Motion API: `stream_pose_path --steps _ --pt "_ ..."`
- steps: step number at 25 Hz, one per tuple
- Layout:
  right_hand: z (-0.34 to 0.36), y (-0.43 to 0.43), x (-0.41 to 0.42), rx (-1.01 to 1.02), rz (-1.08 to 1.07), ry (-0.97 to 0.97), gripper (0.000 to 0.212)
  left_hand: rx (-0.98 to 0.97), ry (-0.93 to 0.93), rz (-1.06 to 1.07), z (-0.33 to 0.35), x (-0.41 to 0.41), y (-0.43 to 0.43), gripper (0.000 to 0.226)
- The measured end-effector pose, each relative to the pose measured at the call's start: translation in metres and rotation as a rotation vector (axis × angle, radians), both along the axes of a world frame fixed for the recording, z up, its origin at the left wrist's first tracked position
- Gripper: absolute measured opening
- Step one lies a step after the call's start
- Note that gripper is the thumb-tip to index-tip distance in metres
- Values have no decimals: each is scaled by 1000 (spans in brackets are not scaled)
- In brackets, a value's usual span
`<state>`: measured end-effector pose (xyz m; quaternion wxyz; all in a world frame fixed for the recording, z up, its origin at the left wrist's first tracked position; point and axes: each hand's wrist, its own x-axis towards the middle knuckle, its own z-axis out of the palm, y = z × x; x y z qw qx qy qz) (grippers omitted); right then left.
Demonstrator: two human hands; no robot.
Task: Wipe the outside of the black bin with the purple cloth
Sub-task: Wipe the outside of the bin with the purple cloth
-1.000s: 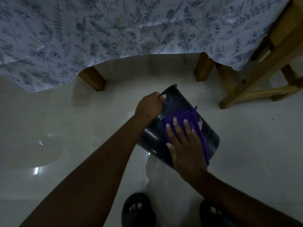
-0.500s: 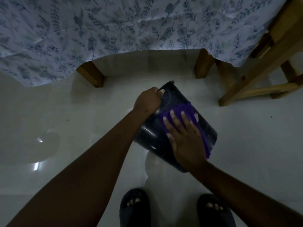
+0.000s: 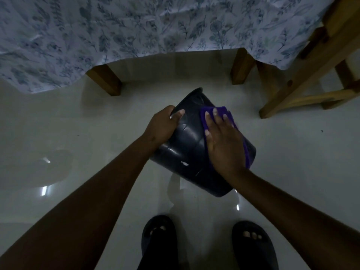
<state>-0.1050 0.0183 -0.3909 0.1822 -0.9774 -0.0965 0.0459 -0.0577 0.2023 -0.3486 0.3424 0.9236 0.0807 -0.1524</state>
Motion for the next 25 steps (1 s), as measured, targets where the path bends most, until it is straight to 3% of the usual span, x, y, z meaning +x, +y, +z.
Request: stream_pose_path --steps 4,8,11,14,17,22,25 --pt "6 -3 -9 0 36 -28 53 -25 -17 -17 1 17 -11 28" --pt "4 -16 67 258 -155 195 49 -31 -35 -20 2 25 -14 29" --pt "2 -11 49 118 -134 139 51 12 -15 14 -1 26 -15 34" --pt "6 10 -24 -43 44 -17 55 14 -11 17 -6 29 -14 34" --pt "4 9 -10 -17 76 -54 54 -20 -20 6 -2 28 -15 30" --pt "6 -6 72 187 -186 125 49 -10 -19 22 1 26 -17 38" --pt "4 10 12 -26 -64 -1 53 20 13 65 -5 28 -16 40"
